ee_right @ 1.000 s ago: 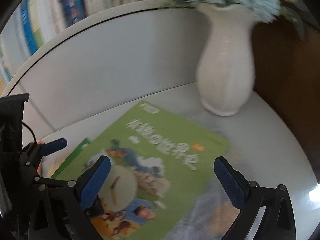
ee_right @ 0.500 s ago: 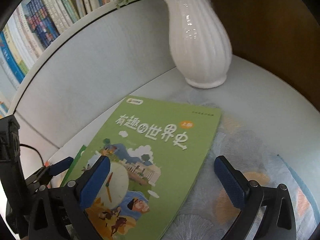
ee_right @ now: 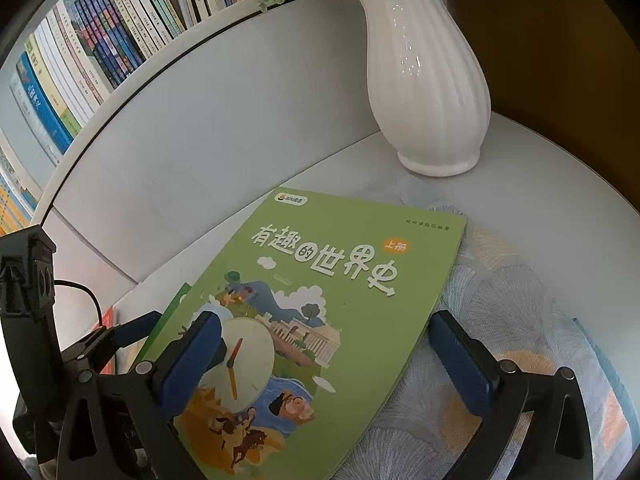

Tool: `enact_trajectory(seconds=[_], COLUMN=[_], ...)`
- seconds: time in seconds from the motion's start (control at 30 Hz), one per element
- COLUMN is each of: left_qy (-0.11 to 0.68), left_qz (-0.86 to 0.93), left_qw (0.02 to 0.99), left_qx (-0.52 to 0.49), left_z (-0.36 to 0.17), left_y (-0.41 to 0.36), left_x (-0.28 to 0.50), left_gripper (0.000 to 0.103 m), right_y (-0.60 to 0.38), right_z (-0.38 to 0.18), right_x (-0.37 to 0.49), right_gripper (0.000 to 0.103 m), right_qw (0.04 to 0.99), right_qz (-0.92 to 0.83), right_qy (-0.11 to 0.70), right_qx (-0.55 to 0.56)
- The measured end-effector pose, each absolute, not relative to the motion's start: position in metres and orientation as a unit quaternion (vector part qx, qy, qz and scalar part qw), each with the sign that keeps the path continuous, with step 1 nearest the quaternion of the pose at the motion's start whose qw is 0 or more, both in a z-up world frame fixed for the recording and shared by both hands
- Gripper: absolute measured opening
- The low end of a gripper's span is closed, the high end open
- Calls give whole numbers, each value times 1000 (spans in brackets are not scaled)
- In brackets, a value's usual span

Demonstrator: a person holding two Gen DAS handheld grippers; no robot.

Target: Organize books

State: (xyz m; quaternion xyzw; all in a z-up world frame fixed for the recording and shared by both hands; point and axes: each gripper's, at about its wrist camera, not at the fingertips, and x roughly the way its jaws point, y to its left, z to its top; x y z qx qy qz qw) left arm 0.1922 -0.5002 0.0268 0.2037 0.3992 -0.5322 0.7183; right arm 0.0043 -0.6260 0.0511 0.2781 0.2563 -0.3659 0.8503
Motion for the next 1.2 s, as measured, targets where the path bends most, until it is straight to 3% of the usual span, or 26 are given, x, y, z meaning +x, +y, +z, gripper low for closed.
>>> enact_trajectory(seconds=[0.67,0.87,1.0,1.2], left_qy=[413,463,453,439], left_qz=[-528,-574,-568,-549], left_qw=[716,667,672,688], left_qx=[194,106,143,179], left_z=[27,30,29,27], left_y=[-499,-490,-496,-505], left_x=[195,208,196,184], left_gripper=[102,102,102,102], right_y=[-627,-642,-636,-640], right_z=[51,48,47,49], right_x=[5,-7,1,-11], right_gripper=[103,103,103,101], right_qw=[852,874,877,876], right_qz=[-365,-242,-251,-233], right_qy=[235,185,206,172], right_qx=[294,378,353,385])
